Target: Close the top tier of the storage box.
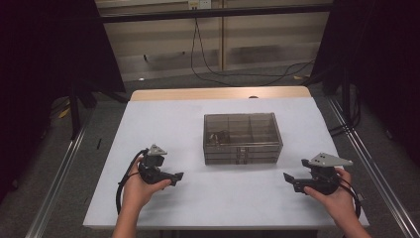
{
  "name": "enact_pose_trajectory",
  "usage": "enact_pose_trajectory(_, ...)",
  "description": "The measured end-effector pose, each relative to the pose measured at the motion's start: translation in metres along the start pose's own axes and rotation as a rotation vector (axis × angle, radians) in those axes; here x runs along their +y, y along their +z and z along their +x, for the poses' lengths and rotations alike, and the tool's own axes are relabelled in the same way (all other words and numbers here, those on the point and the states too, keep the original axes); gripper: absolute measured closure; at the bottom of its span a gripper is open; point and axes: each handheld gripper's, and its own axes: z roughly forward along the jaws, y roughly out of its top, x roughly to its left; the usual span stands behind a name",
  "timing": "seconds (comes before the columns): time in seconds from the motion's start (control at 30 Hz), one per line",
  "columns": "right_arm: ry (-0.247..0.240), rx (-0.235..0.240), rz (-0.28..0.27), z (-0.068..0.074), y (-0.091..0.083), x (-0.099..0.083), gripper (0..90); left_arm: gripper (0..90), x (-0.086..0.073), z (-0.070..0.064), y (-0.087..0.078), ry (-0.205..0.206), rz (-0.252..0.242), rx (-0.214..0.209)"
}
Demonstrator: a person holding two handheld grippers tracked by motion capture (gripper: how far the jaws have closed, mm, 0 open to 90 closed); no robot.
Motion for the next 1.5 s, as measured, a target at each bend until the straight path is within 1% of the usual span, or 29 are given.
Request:
enact_pose_trajectory(0.03,0.001,-0.002,0.001,0.000,0.000,0.000,15.8,7.4,-0.001,0.001,-0.001,0.008,0.010,0.001)
enact_pose_trajectory(0.07,0.001,0.001,0.002,-0.001,0.000,-0.001,15.6,7.1,-0.001,0.001,-0.001,0.010,0.005,0.006)
enact_pose_trajectory(0.1,0.002,0.001,0.002,-0.001,0.000,-0.001,15.5,7.1,-0.001,0.001,-0.001,0.004,-0.007,0.001)
enact_pose_trajectory(0.17,0.003,0.001,0.000,-0.002,0.000,-0.002,15.4,7.1,-0.002,0.002,-0.003,0.016,-0.005,0.006)
enact_pose_trajectory(0.2,0.006,0.002,0.002,-0.002,0.000,-0.002,15.2,7.0,-0.003,0.002,-0.002,0.011,-0.012,0.004)
enact_pose_trajectory(0.27,0.003,0.003,0.002,-0.003,0.000,-0.002,14.9,7.0,-0.005,0.003,-0.003,0.017,-0.008,0.006)
enact_pose_trajectory(0.3,0.002,0.004,0.002,-0.004,0.000,-0.003,14.7,7.1,-0.007,0.004,-0.003,0.009,-0.008,0.009)
enact_pose_trajectory(0.33,0.002,0.006,0.003,-0.004,0.000,-0.003,14.4,6.9,-0.008,0.005,-0.003,0.013,-0.002,0.007)
enact_pose_trajectory(0.37,0.007,0.007,0.003,-0.004,0.000,-0.003,14.4,6.7,-0.009,0.005,-0.003,0.013,-0.010,0.006)
enact_pose_trajectory(0.4,0.007,0.008,0.003,-0.004,-0.001,-0.003,14.4,6.6,-0.010,0.006,-0.003,0.006,-0.011,0.014)
enact_pose_trajectory(0.47,0.011,0.008,0.006,-0.005,-0.001,-0.004,14.2,6.6,-0.012,0.007,-0.005,0.011,-0.002,0.020)
enact_pose_trajectory(0.5,0.009,0.010,0.005,-0.005,-0.001,-0.004,14.2,6.6,-0.013,0.009,-0.005,0.019,0.000,0.015)
enact_pose_trajectory(0.53,0.009,0.009,0.006,-0.006,-0.001,-0.004,14.0,6.6,-0.014,0.008,-0.005,0.008,-0.012,0.018)
enact_pose_trajectory(0.6,0.011,0.007,0.005,-0.007,-0.001,-0.005,13.7,6.5,-0.017,0.010,-0.007,0.018,-0.005,0.022)
enact_pose_trajectory(0.63,0.009,0.010,0.008,-0.007,0.000,-0.005,13.5,6.5,-0.019,0.010,-0.007,0.013,-0.014,0.028)
enact_pose_trajectory(0.7,0.016,0.011,0.012,-0.008,0.000,-0.006,13.5,6.0,-0.020,0.012,-0.008,0.021,-0.007,0.028)
enact_pose_trajectory(0.77,0.015,0.011,0.011,-0.009,0.000,-0.006,13.2,5.9,-0.022,0.013,-0.009,0.005,-0.025,0.025)
enact_pose_trajectory(0.8,0.014,0.010,0.010,-0.009,0.000,-0.007,13.2,5.8,-0.022,0.014,-0.010,0.008,-0.024,0.028)
enact_pose_trajectory(0.83,0.009,0.010,0.009,-0.010,0.000,-0.007,13.2,5.7,-0.022,0.014,-0.010,0.000,-0.038,0.023)
enact_pose_trajectory(0.87,0.007,0.011,0.009,-0.010,0.000,-0.007,13.0,5.7,-0.023,0.016,-0.012,0.006,-0.031,0.029)
enact_pose_trajectory(0.93,0.006,0.012,0.013,-0.012,-0.001,-0.008,12.5,5.6,-0.024,0.017,-0.014,0.006,-0.033,0.030)
enact_pose_trajectory(0.97,0.004,0.009,0.012,-0.013,0.000,-0.009,12.4,5.7,-0.026,0.018,-0.014,-0.003,-0.040,0.035)
enact_pose_trajectory(1.03,0.013,0.009,0.015,-0.014,0.000,-0.010,12.4,5.7,-0.027,0.019,-0.014,0.002,-0.034,0.035)
enact_pose_trajectory(1.07,0.014,0.011,0.014,-0.015,-0.001,-0.010,12.3,5.7,-0.028,0.020,-0.014,0.005,-0.030,0.044)
enact_pose_trajectory(1.1,0.009,0.010,0.013,-0.015,-0.001,-0.011,12.3,5.7,-0.028,0.020,-0.013,0.009,-0.032,0.039)
enact_pose_trajectory(1.13,0.010,0.010,0.012,-0.015,-0.001,-0.011,12.3,5.7,-0.029,0.021,-0.013,0.020,-0.022,0.046)
enact_pose_trajectory(1.43,0.020,0.004,0.006,-0.016,-0.001,-0.010,11.8,5.7,-0.030,0.021,-0.011,0.018,-0.026,0.046)
enact_pose_trajectory(1.47,0.021,0.005,0.007,-0.016,-0.001,-0.010,11.7,5.7,-0.030,0.020,-0.010,0.017,-0.022,0.055)
enact_pose_trajectory(1.5,0.021,0.004,0.008,-0.016,-0.001,-0.011,11.7,5.7,-0.030,0.020,-0.010,0.025,-0.012,0.049)
